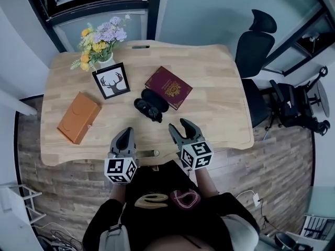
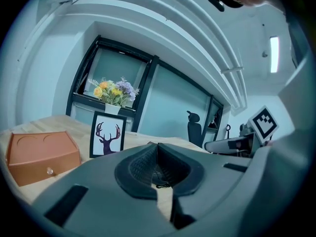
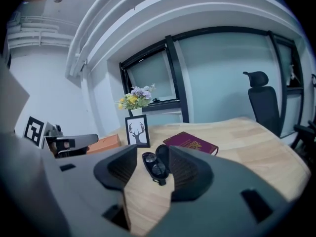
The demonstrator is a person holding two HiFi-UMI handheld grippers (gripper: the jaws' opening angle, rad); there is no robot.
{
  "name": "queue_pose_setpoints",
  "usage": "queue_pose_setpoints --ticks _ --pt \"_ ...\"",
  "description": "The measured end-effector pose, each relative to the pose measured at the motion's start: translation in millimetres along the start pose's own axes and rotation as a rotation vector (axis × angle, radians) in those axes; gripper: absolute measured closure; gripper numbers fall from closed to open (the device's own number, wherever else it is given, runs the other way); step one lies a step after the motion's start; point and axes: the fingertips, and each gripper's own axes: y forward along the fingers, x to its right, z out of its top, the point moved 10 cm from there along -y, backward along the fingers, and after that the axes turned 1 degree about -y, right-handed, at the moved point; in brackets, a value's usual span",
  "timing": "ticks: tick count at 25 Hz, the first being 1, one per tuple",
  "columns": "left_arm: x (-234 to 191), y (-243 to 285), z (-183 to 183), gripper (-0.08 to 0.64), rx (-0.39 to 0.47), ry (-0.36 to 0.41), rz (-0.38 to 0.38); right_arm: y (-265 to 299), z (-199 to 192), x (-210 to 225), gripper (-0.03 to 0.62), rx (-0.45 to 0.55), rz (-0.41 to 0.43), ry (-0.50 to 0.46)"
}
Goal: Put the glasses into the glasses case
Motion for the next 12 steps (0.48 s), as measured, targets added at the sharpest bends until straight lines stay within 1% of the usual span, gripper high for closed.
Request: queue_pose_setpoints --ticks 3,5,9,10,12 --pt "2.0 -2.4 4.4 0.541 0.014 0.009 -0.008 -6.5 -1.8 -2.1 0.447 0.049 0.000 0.023" --pt "4.0 -4.9 4.9 0.541 0.016 0.009 -0.010 -10.0 -1.8 -2.5 0.477 0.063 -0.003 0.031" --pt "6.3 -9.5 4.3 0.541 0.015 0.011 -0.007 -15.1 0.3 -6.2 0.559 0.099 -0.016 0.010" --pt "6.8 -10.6 4.4 0.541 0.017 0.011 -0.005 -16.5 0.7 -7.2 0.574 0.114 -0.015 0.008" --pt "7.9 -12.7 5.3 0.541 0.024 0.013 -0.003 -18.5 1.8 -9.0 0.580 0.142 -0.013 0.002"
